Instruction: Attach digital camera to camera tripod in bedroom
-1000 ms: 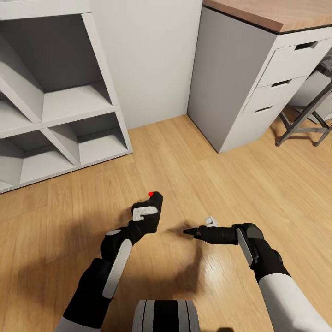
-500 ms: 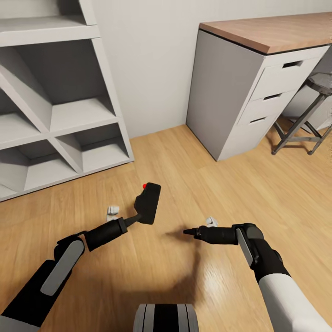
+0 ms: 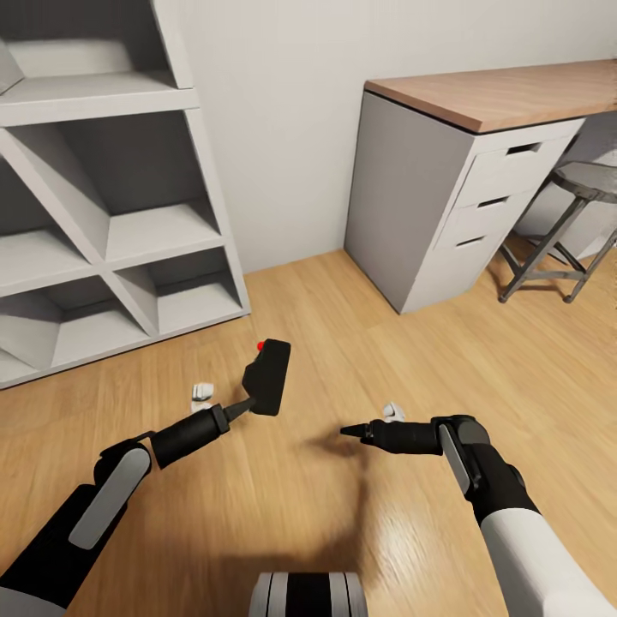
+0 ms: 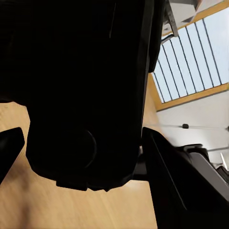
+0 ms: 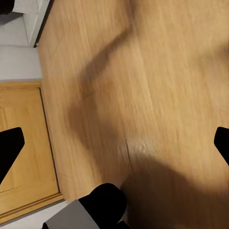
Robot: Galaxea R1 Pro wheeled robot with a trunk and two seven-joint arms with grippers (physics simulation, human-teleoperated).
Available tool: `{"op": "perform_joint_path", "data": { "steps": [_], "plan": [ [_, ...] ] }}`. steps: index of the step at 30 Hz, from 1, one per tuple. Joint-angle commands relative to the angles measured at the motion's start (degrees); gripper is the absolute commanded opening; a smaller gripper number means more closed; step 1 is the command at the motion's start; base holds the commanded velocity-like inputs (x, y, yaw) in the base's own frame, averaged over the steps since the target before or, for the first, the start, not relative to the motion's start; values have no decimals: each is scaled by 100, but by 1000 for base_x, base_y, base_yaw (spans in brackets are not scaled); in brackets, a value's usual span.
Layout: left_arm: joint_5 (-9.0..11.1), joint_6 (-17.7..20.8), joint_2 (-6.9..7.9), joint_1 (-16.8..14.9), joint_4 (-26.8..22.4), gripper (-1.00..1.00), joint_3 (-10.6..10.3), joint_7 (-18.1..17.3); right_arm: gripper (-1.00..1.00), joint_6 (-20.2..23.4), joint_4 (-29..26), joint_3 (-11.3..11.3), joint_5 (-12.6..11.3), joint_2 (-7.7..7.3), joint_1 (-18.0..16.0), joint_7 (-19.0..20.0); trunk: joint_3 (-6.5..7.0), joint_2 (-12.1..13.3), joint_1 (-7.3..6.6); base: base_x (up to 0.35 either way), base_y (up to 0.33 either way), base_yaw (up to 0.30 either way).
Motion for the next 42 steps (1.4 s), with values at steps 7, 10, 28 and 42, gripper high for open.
{"op": "perform_joint_path", "data": {
  "steps": [7,10,28,42],
  "plan": [
    [44,35,-13,-3,-52,-100,-10,761,100,43,17,2,-29,7,-1,-26,152,8,-19,0,0,0],
    [80,32,-25,-3,-82,-100,-15,1461,100,43,12,3,-29,8,-1,-28,218,12,-26,0,0,0],
    [137,25,-122,-3,-174,-100,-22,2609,100,34,46,9,-31,33,-2,-43,617,36,-73,0,0,0],
    [145,25,-191,-3,-152,-100,-22,2620,100,34,52,13,-30,35,2,-48,927,55,-109,0,0,0]
  ]
}}
